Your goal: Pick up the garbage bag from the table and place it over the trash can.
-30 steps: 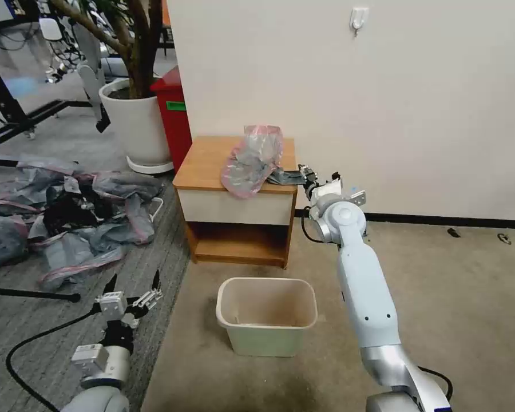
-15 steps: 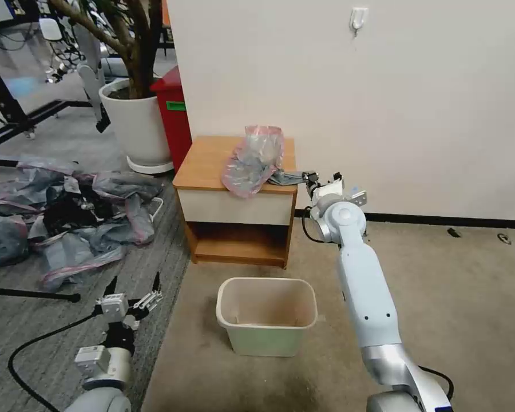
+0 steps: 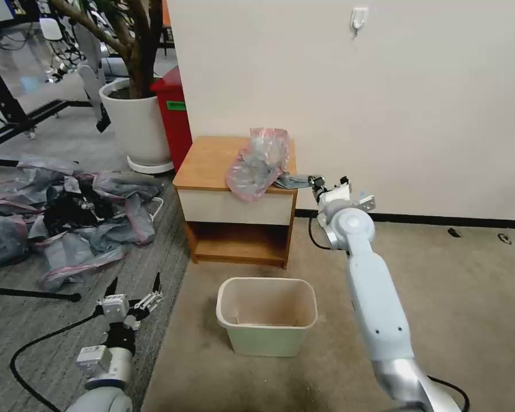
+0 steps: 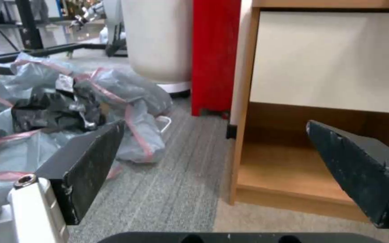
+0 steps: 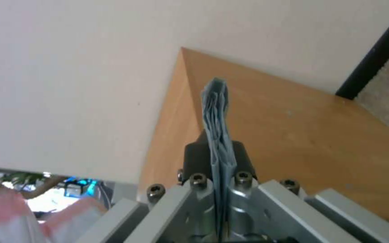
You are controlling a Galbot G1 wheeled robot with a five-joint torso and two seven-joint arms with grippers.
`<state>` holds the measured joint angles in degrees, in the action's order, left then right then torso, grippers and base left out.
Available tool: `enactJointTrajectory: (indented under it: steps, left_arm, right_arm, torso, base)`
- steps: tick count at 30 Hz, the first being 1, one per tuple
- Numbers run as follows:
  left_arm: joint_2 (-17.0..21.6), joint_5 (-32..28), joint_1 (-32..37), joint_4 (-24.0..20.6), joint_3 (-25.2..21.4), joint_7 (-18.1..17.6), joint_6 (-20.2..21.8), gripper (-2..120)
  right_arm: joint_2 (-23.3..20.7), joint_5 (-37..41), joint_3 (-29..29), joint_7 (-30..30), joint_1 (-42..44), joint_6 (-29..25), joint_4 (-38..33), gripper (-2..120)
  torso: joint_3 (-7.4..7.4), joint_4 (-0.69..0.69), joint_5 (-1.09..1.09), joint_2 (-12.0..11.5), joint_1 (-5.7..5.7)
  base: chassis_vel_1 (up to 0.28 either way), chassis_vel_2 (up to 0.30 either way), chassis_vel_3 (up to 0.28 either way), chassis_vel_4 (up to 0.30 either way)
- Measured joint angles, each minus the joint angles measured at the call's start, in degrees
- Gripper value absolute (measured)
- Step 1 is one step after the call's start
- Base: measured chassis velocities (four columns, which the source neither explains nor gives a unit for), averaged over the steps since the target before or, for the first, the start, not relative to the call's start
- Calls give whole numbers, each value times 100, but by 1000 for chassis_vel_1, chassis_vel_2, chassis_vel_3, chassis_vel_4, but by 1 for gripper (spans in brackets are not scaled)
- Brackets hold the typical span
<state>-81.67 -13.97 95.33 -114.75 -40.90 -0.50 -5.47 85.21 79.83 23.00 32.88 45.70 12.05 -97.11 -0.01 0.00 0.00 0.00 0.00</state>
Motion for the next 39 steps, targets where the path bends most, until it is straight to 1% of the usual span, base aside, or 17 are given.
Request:
enactJointTrajectory:
  steps: [1,2,3,5,6,7,9,10,12,13,14,16,21,26,29,33,39]
  left_arm:
    - [-19,-1,-7,4,-5,-3,0,100]
    - [-19,-1,-7,4,-5,-3,0,100]
    - [-31,-1,-10,4,-6,-3,0,100]
    - [-69,-1,-14,5,-6,-6,-1,100]
    - [-81,-1,-16,5,-6,-4,-2,100]
    - [-81,-1,-16,5,-6,-4,-2,100]
    - [-99,-1,-20,6,-9,-6,-4,100]
    - [-99,-1,-20,6,-9,-6,-4,100]
    - [-98,-1,-26,11,-11,-6,-7,100]
    - [-98,-1,-26,11,-11,-6,-7,100]
    - [-103,-1,-33,20,-10,-5,-12,100]
    - [-126,1,-36,35,-3,-5,-23,100]
    - [-152,36,-19,39,31,-6,-43,100]
    - [-188,129,-10,41,80,-2,-55,100]
    - [-200,148,-14,41,91,-1,-55,100]
    - [-215,161,-24,50,103,2,-55,100]
    - [-222,163,-49,69,110,2,-55,100]
  right_arm:
    - [-65,129,-6,163,272,71,-390,0]
    - [-65,129,-6,163,272,71,-390,0]
    - [-96,185,-16,285,458,120,-607,0]
    - [-129,288,-87,608,1020,224,-1169,0]
    - [-115,307,-150,727,1307,259,-1433,0]
    - [-115,307,-150,727,1307,259,-1433,0]
    - [-11,177,-469,917,2154,350,-2068,0]
    - [-11,177,-469,917,2154,350,-2068,0]
    - [133,-174,-954,964,2807,374,-2460,0]
    - [133,-174,-954,964,2807,374,-2460,0]
    - [249,-356,-1199,965,3046,374,-2561,0]
    - [423,-516,-1422,977,3193,361,-2602,0]
    - [508,-778,-1660,968,3199,276,-2428,0]
    - [258,-1075,-1821,810,2999,106,-1969,0]
    - [151,-1179,-1865,780,2980,74,-1863,0]
    - [-32,-1797,-2035,668,3033,-62,-1652,0]
    - [-189,-2354,-2137,626,3074,-93,-1552,0]
  torso:
    - [0,0,-1,0,0]
    - [0,0,-1,0,0]
    - [0,0,0,0,0]
    - [0,-2,0,0,0]
    - [0,1,0,0,0]
    - [0,1,0,0,0]
    - [0,-1,1,0,0]
    - [0,-1,1,0,0]
    - [0,0,-1,0,0]
    - [0,0,-1,0,0]
    - [-1,0,0,1,-1]
    - [0,0,-1,1,-1]
    - [0,1,-1,0,0]
    - [1,1,0,1,-1]
    - [1,0,0,1,-1]
    - [1,0,1,0,0]
    - [1,0,0,0,-1]
  base:
    - [0,0,0,0]
    - [0,0,0,0]
    - [0,0,0,0]
    - [0,0,0,0]
    - [0,0,0,0]
    - [0,0,0,0]
    - [0,0,0,0]
    - [0,0,0,0]
    - [0,0,0,0]
    - [0,0,0,0]
    - [0,0,0,0]
    - [0,0,0,0]
    - [0,0,0,0]
    - [0,0,0,0]
    - [0,0,0,0]
    - [0,0,0,0]
    - [0,0,0,0]
